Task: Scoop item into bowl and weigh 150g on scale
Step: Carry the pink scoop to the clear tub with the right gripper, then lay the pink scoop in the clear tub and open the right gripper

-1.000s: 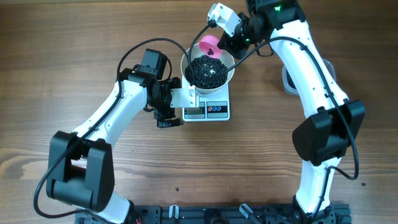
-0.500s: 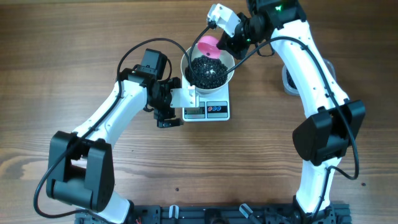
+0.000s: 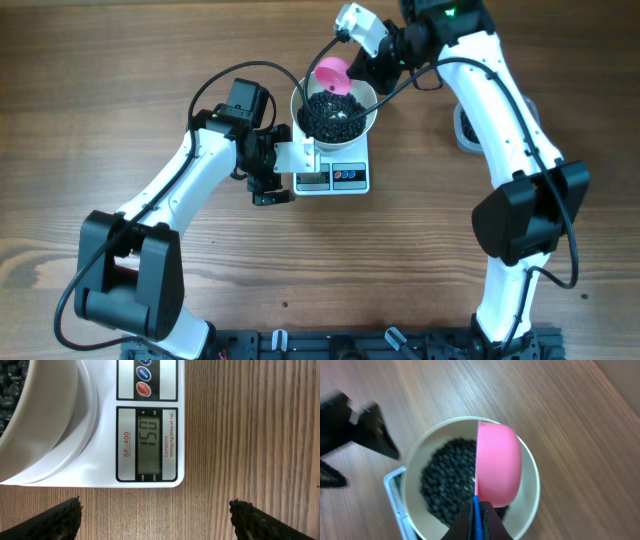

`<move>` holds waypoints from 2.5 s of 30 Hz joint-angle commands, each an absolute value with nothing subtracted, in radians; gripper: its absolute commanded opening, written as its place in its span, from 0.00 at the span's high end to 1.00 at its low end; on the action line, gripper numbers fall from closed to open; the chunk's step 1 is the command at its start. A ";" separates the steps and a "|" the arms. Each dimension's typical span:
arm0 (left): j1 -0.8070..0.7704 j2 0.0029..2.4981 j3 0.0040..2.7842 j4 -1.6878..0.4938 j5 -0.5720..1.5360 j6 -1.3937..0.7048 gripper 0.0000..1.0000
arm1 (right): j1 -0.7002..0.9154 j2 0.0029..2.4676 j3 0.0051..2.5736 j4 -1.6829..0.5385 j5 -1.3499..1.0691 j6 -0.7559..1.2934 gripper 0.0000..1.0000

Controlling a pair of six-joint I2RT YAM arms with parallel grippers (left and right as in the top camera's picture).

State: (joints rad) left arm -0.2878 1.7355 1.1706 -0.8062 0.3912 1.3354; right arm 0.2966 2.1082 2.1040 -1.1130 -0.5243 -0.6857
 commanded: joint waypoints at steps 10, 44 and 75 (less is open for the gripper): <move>-0.285 1.746 1.162 -0.807 0.411 1.354 0.00 | -0.198 2.081 2.121 -1.302 -1.079 -0.318 0.96; -0.285 1.746 1.162 -0.807 0.411 1.354 0.00 | -0.291 2.082 2.119 -1.478 -0.348 0.004 0.18; -0.285 1.746 1.162 -0.807 0.411 1.354 0.00 | -0.291 2.091 2.119 -1.151 -0.486 0.056 0.00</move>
State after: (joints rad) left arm -0.2878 1.7355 1.1706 -0.8062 0.3912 1.3354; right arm -0.2913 2.1082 2.1048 -1.1690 -0.4641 0.0559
